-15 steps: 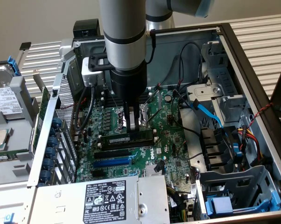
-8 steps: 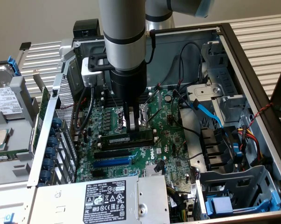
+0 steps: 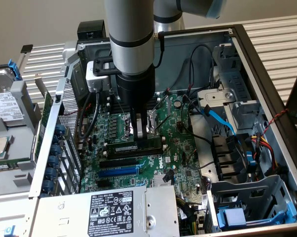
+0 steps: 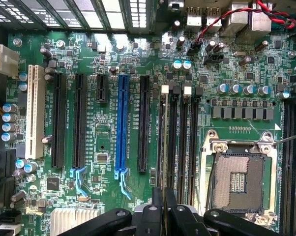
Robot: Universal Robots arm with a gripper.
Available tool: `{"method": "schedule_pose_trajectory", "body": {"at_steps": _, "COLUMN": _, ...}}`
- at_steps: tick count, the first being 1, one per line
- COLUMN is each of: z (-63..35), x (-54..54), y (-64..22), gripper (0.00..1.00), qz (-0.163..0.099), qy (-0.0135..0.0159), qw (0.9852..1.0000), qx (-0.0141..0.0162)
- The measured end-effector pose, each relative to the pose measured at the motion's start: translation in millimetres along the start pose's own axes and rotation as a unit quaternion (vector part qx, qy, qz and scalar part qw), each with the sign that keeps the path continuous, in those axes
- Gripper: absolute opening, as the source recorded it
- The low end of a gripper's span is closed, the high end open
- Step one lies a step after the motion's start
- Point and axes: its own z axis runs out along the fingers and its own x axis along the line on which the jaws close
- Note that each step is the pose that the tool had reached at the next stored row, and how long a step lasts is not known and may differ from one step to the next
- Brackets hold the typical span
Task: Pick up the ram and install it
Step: 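Insert the ram into the slot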
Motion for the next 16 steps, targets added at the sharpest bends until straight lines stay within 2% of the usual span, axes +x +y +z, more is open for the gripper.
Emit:
{"method": "schedule_pose_trajectory", "body": {"at_steps": 11, "z": 3.3, "x": 0.0, "y": 0.1, "gripper": 0.15, "qz": 0.000, "qy": -0.0003, "qw": 1.0000, "qx": 0.0001}}
{"method": "schedule_pose_trajectory", "body": {"at_steps": 12, "z": 3.3, "x": 0.0, "y": 0.1, "gripper": 0.21, "qz": 0.000, "qy": -0.0003, "qw": 1.0000, "qx": 0.0001}}
{"method": "schedule_pose_trajectory", "body": {"at_steps": 16, "z": -1.2, "x": -0.1, "y": 0.1, "gripper": 0.21, "qz": 0.000, "qy": -0.0004, "qw": 1.0000, "qx": 0.0001}}
